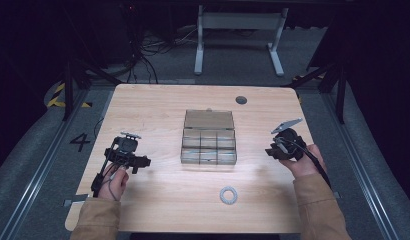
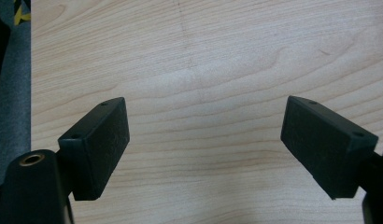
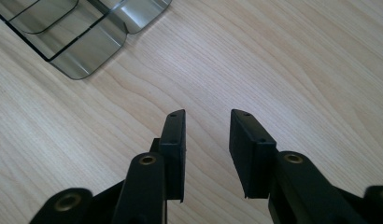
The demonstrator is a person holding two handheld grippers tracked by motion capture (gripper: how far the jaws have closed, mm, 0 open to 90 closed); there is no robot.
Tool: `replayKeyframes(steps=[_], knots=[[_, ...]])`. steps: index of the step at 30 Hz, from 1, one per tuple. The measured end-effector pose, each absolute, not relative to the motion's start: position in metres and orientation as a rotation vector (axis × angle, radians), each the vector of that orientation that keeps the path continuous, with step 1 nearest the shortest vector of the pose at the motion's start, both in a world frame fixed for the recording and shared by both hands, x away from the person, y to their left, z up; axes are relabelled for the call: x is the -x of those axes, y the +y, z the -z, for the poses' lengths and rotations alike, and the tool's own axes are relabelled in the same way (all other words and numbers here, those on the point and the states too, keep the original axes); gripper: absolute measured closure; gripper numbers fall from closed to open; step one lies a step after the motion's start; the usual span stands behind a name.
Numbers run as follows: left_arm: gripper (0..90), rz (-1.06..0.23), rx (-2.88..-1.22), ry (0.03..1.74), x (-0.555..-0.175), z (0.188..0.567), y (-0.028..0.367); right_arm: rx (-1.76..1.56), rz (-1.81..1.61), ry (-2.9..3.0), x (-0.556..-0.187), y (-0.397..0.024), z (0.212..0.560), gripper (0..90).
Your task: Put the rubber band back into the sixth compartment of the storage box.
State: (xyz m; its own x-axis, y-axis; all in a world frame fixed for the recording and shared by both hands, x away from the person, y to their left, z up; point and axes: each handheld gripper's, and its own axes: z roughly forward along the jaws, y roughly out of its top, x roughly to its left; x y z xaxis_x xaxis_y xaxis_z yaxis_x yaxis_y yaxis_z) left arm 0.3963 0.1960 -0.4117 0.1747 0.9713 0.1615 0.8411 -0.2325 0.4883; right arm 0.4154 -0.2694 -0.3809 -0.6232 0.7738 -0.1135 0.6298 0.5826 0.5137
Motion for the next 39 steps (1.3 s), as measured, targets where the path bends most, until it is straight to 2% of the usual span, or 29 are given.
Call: replayKeyframes(steps=[24,33,35,39], knots=[[16.0,-0.603,-2.091,1.760,-0.397,0.407,0.201,-1.027,-0.661,2.611,-0.391,-0.239,0.367,65.8],[16.0,-0.603,-2.082,1.756,-0.397,0.407,0.200,-0.980,-0.655,2.676,-0.380,-0.223,0.365,62.9],[16.1,-0.605,-2.089,1.750,-0.398,0.407,0.199,-0.954,-0.658,2.678,-0.379,-0.220,0.365,58.1],[16.0,-0.607,-2.086,1.754,-0.397,0.407,0.198,-0.946,-0.661,2.691,-0.377,-0.213,0.366,58.0]])
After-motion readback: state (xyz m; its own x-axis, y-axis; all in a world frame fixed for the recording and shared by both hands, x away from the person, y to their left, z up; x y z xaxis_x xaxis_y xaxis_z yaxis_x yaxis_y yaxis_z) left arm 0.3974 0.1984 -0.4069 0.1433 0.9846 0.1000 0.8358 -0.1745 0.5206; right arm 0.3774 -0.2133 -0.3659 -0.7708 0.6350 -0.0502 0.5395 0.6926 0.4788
